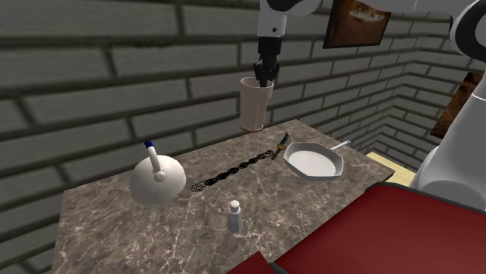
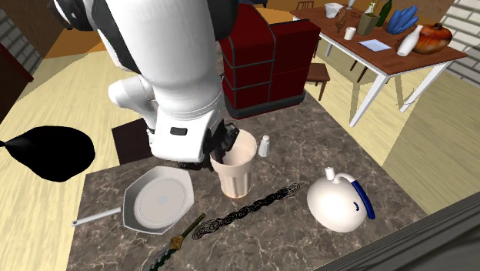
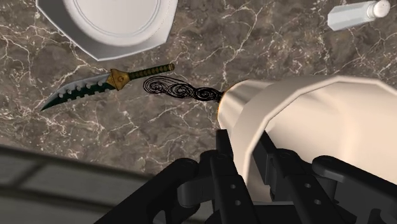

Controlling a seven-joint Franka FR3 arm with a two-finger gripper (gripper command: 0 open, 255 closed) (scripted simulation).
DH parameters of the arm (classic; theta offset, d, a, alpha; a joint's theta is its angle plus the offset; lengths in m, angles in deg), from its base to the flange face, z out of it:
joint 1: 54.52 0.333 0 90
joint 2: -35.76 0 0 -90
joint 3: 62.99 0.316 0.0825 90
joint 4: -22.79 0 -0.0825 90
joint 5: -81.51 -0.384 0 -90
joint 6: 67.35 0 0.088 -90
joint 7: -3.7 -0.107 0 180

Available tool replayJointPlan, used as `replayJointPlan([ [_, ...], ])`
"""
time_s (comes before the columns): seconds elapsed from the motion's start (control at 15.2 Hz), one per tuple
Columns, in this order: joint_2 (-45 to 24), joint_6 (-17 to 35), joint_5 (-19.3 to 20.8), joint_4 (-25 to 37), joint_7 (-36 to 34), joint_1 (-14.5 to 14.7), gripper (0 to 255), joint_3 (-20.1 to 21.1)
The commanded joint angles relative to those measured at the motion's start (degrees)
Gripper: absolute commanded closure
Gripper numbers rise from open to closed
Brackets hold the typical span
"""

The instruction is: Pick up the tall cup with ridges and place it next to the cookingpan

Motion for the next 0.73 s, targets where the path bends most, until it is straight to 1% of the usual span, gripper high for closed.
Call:
replayJointPlan([
  [0.0, 0.5, 0.8, 0.1, -1.5, 2.8, -1.3, 255, -1.3],
  [0.33, 0.2, 1.8, 0.5, -2.8, 9.5, -4.6, 255, -4.6],
  [0.66, -1.6, 2.5, 0.9, -2.3, 16.1, -7.9, 255, -7.9],
])
